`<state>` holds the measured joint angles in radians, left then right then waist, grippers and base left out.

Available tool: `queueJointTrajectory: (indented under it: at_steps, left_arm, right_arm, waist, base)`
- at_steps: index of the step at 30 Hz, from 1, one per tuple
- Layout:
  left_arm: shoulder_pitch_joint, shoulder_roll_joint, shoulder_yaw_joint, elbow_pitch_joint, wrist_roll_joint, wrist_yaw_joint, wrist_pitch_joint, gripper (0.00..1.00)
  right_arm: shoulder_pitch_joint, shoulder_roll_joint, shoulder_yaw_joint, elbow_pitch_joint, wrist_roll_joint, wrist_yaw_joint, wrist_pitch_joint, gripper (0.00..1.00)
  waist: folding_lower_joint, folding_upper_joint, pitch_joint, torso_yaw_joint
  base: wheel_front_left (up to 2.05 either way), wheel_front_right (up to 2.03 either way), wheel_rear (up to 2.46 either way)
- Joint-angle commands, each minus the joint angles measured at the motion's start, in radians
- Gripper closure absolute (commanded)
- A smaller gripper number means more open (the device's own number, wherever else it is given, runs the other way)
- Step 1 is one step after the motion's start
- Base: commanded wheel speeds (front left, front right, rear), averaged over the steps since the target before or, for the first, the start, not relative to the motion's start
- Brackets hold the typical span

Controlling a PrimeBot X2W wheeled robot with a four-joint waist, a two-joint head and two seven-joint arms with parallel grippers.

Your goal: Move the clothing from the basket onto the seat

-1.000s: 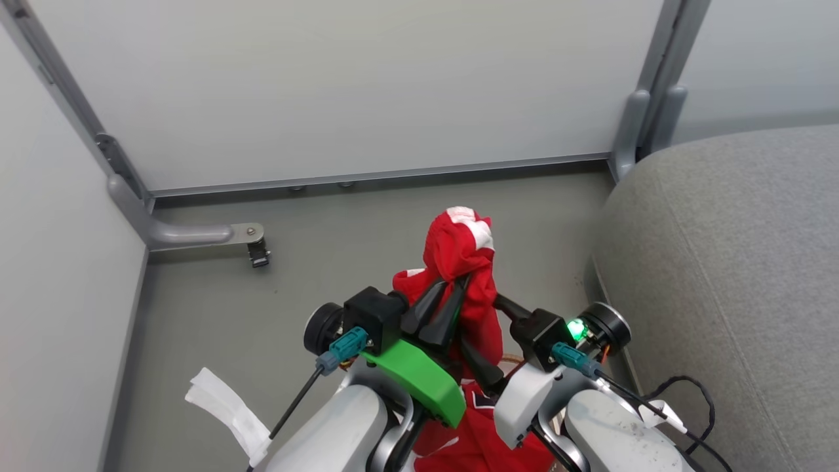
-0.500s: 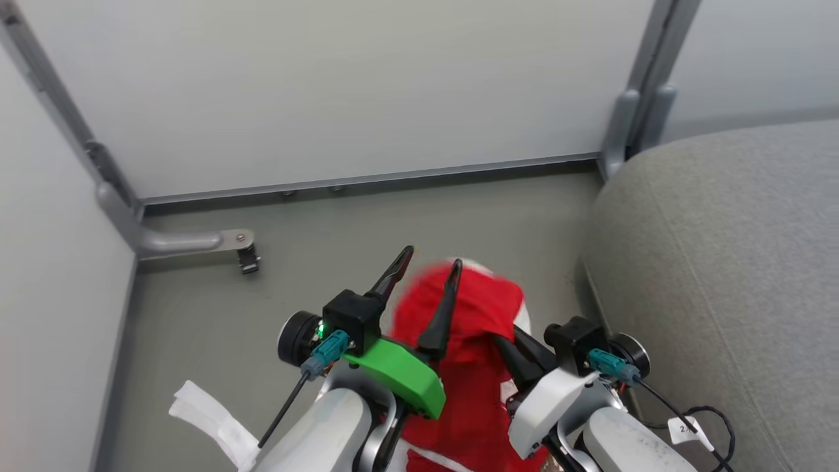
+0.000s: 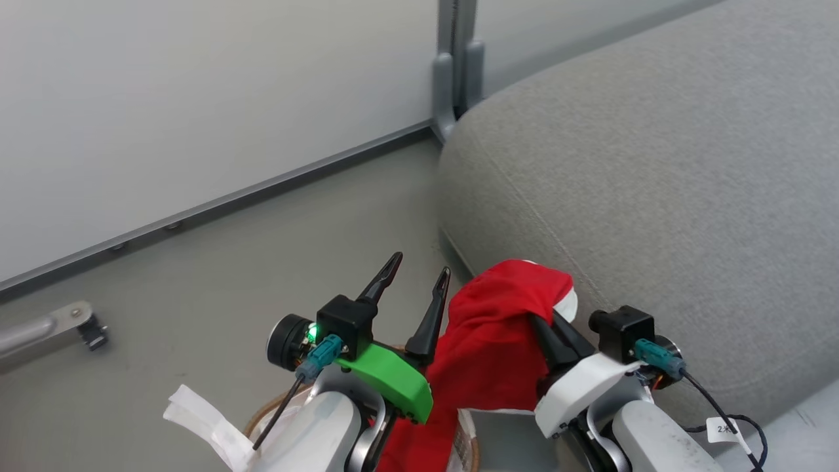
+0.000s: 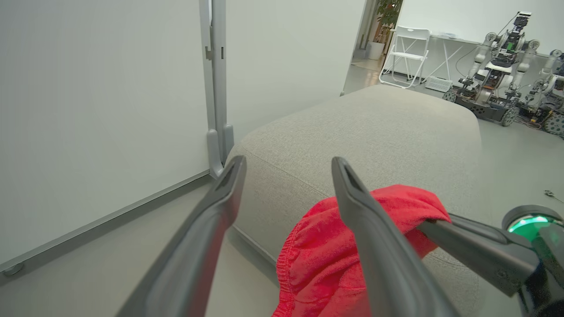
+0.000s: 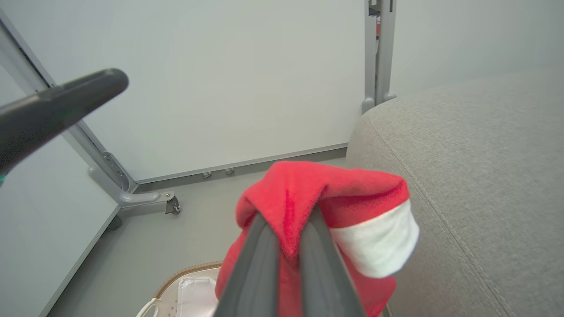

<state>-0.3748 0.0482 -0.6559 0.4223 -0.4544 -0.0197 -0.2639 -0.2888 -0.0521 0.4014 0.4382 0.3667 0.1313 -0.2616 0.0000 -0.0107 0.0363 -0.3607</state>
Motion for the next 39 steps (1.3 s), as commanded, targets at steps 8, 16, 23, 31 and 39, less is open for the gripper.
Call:
queueJointTrajectory:
  at_steps: [8,16,23,31,39]
  left_arm:
    - [-0.043,0.006,-0.006,0.052,0.034,-0.020,-0.001,0.00]
    - [-0.065,0.006,-0.011,0.111,0.074,-0.035,-0.001,0.00]
    - [-0.115,0.006,-0.023,0.139,0.099,-0.052,-0.001,0.00]
    - [-0.145,0.005,-0.033,0.149,0.101,-0.052,-0.001,0.00]
    - [-0.115,0.004,-0.021,0.162,0.099,-0.051,-0.001,0.00]
  right_arm:
    - [-0.090,-0.035,-0.111,-0.029,-0.004,-0.001,-0.005,1.00]
    - [-0.382,-0.224,-0.164,0.053,-0.079,-0.001,-0.005,1.00]
    - [-0.659,-0.392,-0.254,0.199,-0.125,-0.001,-0.005,1.00]
    - [-0.794,-0.459,-0.337,0.389,-0.212,-0.001,-0.005,1.00]
    - [-0.640,-0.355,-0.335,0.414,-0.185,-0.001,-0.005,1.00]
  waist:
    - [0.0000,0.0107,0.160,-0.176]
    - [0.0000,0.0107,0.272,-0.111]
    - [0.0000,0.0107,0.365,-0.020]
    - [0.0000,0.0107,0.425,0.075]
    - [0.0000,0.0107,0.421,0.116]
  base:
    - [0.00,0.00,0.00]
    - [0.00,0.00,0.00]
    - [0.00,0.00,0.00]
    - [0.00,0.00,0.00]
    - [0.00,0.00,0.00]
